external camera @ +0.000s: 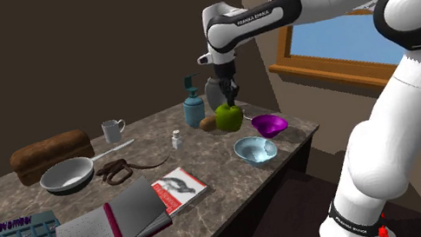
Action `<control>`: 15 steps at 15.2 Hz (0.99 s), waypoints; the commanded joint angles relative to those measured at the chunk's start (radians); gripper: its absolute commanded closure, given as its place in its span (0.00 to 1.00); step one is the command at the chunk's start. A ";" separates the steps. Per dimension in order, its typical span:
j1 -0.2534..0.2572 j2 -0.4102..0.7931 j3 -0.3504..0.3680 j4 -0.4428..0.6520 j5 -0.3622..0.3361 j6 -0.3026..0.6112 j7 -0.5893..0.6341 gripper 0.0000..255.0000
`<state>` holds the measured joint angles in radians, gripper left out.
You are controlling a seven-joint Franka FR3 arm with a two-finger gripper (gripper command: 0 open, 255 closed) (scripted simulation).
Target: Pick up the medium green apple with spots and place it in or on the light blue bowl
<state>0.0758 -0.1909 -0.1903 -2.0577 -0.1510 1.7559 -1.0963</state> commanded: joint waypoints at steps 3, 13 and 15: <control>-0.030 -0.117 -0.029 -0.065 -0.035 -0.043 -0.052 1.00; -0.077 -0.241 -0.081 -0.180 -0.090 -0.037 -0.123 1.00; -0.078 -0.239 -0.084 -0.205 -0.092 -0.011 -0.120 1.00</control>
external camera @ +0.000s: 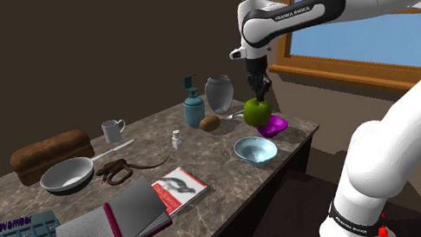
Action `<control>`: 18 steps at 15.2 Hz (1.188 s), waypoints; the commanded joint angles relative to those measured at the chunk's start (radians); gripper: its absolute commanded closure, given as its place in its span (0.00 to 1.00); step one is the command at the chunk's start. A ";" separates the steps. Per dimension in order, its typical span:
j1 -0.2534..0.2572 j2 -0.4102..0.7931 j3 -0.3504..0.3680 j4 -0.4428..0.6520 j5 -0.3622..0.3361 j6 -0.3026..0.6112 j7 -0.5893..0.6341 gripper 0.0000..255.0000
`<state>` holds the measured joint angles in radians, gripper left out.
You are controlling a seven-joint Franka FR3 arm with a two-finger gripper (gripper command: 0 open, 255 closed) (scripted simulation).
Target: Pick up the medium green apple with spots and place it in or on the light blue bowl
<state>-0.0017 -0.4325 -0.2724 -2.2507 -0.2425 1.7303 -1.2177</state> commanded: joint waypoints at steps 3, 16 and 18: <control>-0.002 0.007 -0.006 -0.049 -0.004 0.056 0.006 1.00; -0.006 0.053 -0.028 -0.186 -0.018 0.238 0.024 1.00; -0.007 0.064 -0.032 -0.204 -0.020 0.268 0.027 1.00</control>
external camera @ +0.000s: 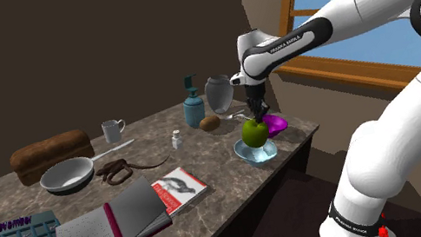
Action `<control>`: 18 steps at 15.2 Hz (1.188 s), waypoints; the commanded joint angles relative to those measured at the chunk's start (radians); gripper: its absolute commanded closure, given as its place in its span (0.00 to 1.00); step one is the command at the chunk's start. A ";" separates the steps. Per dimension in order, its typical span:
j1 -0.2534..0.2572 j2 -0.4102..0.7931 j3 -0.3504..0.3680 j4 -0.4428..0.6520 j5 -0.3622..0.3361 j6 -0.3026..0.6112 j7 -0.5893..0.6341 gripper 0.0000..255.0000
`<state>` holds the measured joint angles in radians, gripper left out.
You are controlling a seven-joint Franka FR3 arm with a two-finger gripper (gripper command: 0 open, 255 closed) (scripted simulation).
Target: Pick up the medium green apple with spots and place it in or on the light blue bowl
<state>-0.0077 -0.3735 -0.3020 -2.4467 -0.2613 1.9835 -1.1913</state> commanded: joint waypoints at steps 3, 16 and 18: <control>-0.001 0.015 -0.005 -0.023 -0.003 0.039 0.002 1.00; -0.001 0.015 -0.005 -0.023 -0.003 0.039 0.002 0.00; 0.005 -0.005 0.007 0.028 0.006 -0.033 0.001 0.00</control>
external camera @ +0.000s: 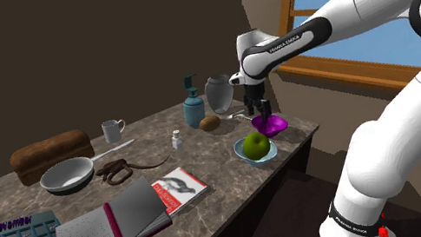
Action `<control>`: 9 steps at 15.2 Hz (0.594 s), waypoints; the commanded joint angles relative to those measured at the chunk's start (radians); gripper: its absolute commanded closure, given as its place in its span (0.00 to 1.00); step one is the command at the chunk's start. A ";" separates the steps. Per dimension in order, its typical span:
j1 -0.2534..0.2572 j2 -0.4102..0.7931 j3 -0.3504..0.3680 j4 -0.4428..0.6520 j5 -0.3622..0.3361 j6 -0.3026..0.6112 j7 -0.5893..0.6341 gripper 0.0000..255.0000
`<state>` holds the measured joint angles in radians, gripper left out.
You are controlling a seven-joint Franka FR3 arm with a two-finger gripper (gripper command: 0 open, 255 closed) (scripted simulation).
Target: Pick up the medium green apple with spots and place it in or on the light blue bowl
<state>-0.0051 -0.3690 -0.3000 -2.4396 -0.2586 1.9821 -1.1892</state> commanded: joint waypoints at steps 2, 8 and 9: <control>0.007 -0.021 0.016 0.071 0.012 -0.094 -0.002 0.00; 0.007 -0.021 0.016 0.071 0.012 -0.094 -0.003 0.00; 0.007 -0.021 0.016 0.071 0.012 -0.094 -0.003 0.00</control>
<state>0.0017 -0.3901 -0.2845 -2.3688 -0.2471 1.8886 -1.1918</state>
